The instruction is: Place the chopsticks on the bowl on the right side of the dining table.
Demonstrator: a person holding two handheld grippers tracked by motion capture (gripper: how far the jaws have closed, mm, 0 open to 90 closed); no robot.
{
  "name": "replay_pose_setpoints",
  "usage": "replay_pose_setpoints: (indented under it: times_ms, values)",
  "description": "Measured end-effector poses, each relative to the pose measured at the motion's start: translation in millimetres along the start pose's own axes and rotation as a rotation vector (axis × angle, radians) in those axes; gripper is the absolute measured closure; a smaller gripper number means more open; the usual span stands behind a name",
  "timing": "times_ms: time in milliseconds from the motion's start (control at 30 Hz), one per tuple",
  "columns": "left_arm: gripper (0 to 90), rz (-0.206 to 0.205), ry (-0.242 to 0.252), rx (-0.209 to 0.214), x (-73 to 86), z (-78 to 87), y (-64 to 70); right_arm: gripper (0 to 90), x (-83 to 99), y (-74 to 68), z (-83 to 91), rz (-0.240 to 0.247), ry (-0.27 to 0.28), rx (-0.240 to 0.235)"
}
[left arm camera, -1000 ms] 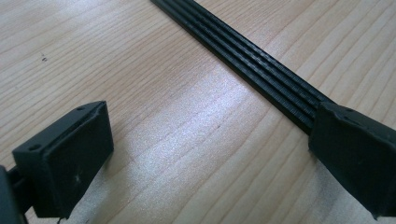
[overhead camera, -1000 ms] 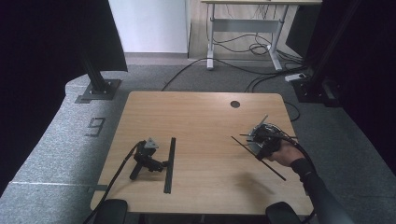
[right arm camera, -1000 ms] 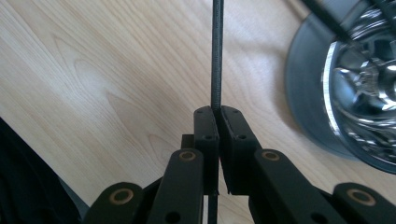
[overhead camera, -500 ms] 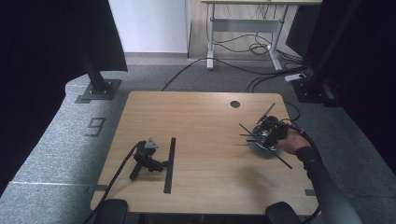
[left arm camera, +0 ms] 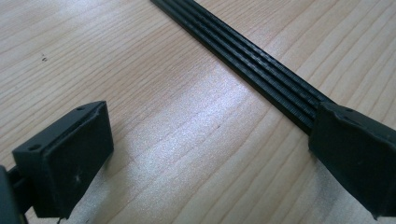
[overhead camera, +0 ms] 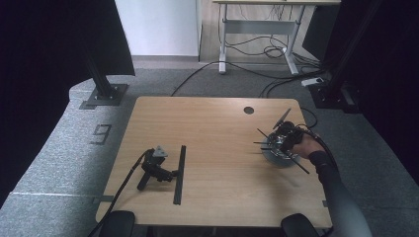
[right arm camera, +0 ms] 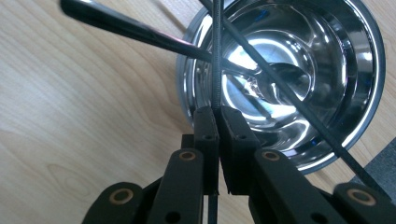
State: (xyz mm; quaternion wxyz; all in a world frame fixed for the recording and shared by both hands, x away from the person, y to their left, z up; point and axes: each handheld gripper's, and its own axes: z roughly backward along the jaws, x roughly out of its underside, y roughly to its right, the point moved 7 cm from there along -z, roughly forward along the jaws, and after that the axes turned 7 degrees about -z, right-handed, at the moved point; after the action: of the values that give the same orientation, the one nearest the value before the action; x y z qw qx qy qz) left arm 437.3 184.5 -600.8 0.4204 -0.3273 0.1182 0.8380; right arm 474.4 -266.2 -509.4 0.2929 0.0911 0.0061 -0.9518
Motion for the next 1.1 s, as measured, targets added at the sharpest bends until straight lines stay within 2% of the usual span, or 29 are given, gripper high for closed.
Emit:
replay_pose_setpoints:
  times_ms: [400,700,833,1000,1100]
  values:
    - [0.0,0.001,0.0,0.0,0.0,0.0,0.0,85.6,-2.0,9.0,-15.9,-0.022,0.009,0.027]
    - [0.0,0.001,0.0,0.0,0.0,0.0,0.0,84.5,-0.4,11.2,-22.0,-0.041,0.033,0.006]
    - [0.0,0.0,-0.001,0.0,0.0,0.1,0.0,74.7,1.1,13.4,-16.6,-0.063,0.067,0.0]
    - [0.0,0.0,-0.001,0.0,0.0,0.1,0.0,51.2,3.1,18.7,-3.3,-0.128,0.165,-0.004]
    - [0.0,0.0,-0.001,0.0,0.0,0.1,0.0,40.0,6.2,21.4,2.7,-0.162,0.222,0.019]
